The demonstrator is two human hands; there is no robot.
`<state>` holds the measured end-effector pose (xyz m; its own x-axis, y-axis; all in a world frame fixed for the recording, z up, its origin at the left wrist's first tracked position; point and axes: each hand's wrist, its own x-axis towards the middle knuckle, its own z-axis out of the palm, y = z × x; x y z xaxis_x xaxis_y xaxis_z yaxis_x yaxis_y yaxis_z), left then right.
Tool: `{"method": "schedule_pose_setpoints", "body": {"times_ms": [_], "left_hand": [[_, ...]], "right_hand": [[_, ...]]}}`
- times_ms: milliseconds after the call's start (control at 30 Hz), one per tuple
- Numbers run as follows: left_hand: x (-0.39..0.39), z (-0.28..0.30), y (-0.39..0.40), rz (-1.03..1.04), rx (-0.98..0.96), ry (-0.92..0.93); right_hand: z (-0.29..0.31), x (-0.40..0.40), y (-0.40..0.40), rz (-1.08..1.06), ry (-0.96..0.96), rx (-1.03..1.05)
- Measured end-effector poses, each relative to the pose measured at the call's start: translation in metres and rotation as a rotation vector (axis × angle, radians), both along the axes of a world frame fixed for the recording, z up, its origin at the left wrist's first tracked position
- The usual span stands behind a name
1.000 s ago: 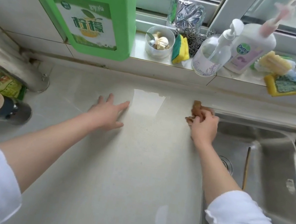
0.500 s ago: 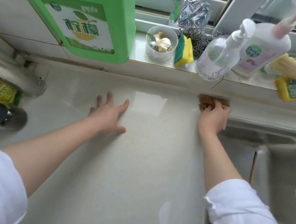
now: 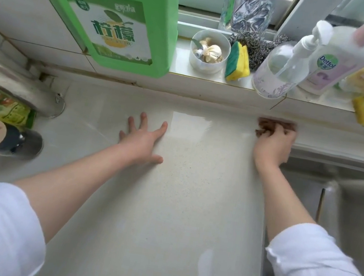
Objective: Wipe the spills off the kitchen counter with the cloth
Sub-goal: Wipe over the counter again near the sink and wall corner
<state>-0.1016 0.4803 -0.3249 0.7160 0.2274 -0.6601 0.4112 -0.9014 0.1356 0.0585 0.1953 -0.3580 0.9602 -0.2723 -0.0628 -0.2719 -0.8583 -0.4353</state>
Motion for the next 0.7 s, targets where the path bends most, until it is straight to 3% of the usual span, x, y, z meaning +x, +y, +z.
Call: {"method": "schedule_pose_setpoints", "body": {"times_ms": [67,167,300,400,533,567,633,700], "left_hand": [[0.001,0.000,0.000,0.001,-0.007,0.000],[0.001,0.001,0.001,-0.012,0.001,0.010],[-0.004,0.004,0.010,-0.054,-0.030,-0.032],[-0.031,0.008,0.043,-0.121,-0.045,-0.105],[-0.079,0.008,0.076,-0.078,0.096,-0.038],[-0.085,0.007,0.076,-0.074,0.112,-0.009],[-0.118,0.008,0.113,-0.025,0.100,0.014],[-0.114,0.003,0.105,-0.036,0.078,0.018]], "right_hand": [[0.002,-0.020,0.035,0.126,-0.010,-0.028],[0.006,-0.060,0.092,0.495,0.001,0.105],[0.013,-0.116,0.116,0.972,0.211,0.199],[0.013,-0.095,0.078,0.842,0.115,0.049],[0.015,-0.049,0.047,0.185,0.059,0.035],[0.017,-0.052,0.056,0.128,0.071,0.023],[0.013,-0.086,0.143,0.384,0.117,0.083],[0.018,-0.112,0.181,0.784,0.161,0.163]]}}
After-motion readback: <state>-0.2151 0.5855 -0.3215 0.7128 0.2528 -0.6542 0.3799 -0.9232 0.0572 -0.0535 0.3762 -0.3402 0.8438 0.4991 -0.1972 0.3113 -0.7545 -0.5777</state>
